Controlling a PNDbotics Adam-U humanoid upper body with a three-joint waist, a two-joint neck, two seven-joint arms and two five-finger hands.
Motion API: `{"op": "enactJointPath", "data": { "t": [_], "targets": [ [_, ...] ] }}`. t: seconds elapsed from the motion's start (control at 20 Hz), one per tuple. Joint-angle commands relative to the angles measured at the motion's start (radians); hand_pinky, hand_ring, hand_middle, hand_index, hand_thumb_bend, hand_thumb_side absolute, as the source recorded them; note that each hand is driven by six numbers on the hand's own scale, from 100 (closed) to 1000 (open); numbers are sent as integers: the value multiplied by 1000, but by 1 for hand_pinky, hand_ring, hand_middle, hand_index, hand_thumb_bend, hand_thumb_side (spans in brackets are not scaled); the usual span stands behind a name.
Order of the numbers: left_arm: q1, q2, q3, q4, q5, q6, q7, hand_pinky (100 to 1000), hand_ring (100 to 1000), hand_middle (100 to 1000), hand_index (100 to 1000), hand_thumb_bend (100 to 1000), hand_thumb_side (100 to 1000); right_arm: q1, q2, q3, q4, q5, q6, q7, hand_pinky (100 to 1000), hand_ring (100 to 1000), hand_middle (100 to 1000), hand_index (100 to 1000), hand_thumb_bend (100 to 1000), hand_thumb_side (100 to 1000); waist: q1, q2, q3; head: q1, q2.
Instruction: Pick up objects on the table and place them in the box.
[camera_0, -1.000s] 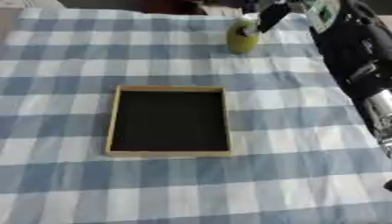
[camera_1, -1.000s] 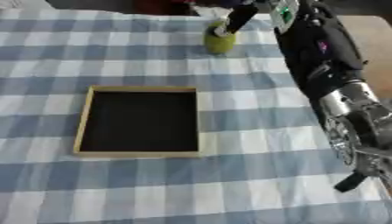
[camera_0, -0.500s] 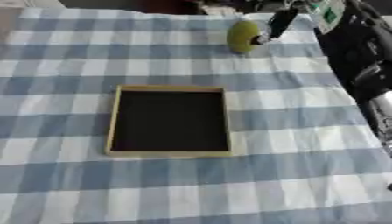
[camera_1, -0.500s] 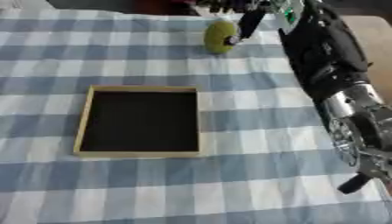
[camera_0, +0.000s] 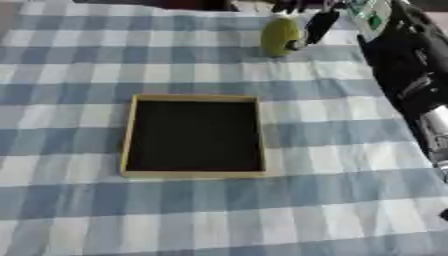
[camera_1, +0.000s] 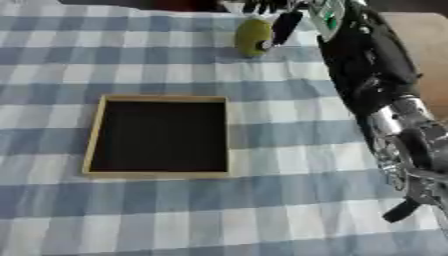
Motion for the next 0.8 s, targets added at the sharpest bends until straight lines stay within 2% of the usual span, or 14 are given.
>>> {"op": "enactJointPath", "data": {
  "t": [0.05,0.5,0.8],
  "targets": [
    [-9,13,6,-15,2,-2,-5,677,509,744,845,100,553,-19,-18,-16,-14,25,22,-33,865,888,883,901,410,100,3,-12,3,-8,-22],
    [-17,9,9,1,6,-19,-12,678,506,745,845,100,560,-23,-22,-55,-32,46,81,-166,864,887,888,898,400,100,4,22,18,-23,-54],
    [-28,9,7,8,10,-27,-18,678,505,745,845,100,563,-24,-22,-65,-31,45,106,-184,857,883,878,895,386,100,0,39,32,-33,-76]
  ]
}}
